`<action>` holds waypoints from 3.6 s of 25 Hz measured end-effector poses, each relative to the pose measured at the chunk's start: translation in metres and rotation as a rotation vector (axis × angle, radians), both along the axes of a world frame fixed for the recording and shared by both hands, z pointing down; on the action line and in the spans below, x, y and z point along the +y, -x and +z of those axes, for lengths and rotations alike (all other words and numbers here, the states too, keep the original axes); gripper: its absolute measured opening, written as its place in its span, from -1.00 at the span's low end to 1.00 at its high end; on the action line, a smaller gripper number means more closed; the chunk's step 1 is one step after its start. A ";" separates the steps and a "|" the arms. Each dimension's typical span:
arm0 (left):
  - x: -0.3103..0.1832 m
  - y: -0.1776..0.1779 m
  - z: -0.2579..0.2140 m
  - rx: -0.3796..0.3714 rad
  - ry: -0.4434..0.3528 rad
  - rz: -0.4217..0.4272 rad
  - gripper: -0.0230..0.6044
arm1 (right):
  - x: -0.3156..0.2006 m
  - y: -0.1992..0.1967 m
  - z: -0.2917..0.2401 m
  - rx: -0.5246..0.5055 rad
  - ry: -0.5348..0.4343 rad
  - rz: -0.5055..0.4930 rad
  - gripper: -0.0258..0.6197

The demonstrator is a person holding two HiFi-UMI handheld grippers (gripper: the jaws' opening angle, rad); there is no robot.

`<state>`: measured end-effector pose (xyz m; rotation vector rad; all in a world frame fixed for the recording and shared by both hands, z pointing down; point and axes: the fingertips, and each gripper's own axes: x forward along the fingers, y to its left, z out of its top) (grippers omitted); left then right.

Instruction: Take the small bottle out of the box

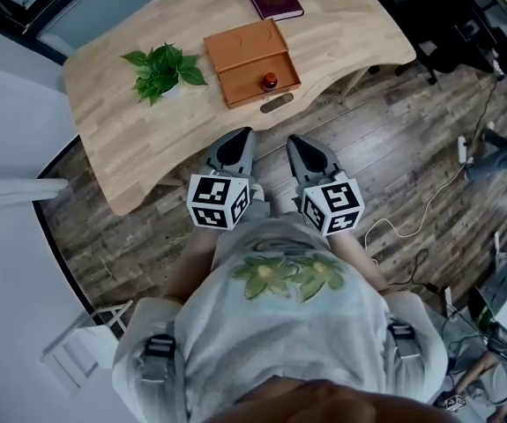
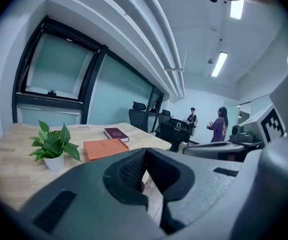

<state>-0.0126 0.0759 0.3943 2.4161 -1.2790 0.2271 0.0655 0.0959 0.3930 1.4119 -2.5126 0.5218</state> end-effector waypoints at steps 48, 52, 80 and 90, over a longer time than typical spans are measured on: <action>-0.170 0.027 0.047 -0.027 0.088 0.018 -0.90 | -0.176 0.020 0.059 0.122 0.103 -0.072 -0.35; -0.179 0.026 0.054 -0.030 0.110 0.021 -0.90 | -0.185 0.020 0.071 0.145 0.138 -0.086 -0.30; -0.214 0.009 0.105 -0.040 0.248 0.051 -0.90 | -0.223 0.017 0.175 0.264 0.349 -0.141 -0.24; -0.222 0.011 0.117 -0.048 0.277 0.051 -0.90 | -0.231 0.020 0.206 0.307 0.391 -0.155 -0.23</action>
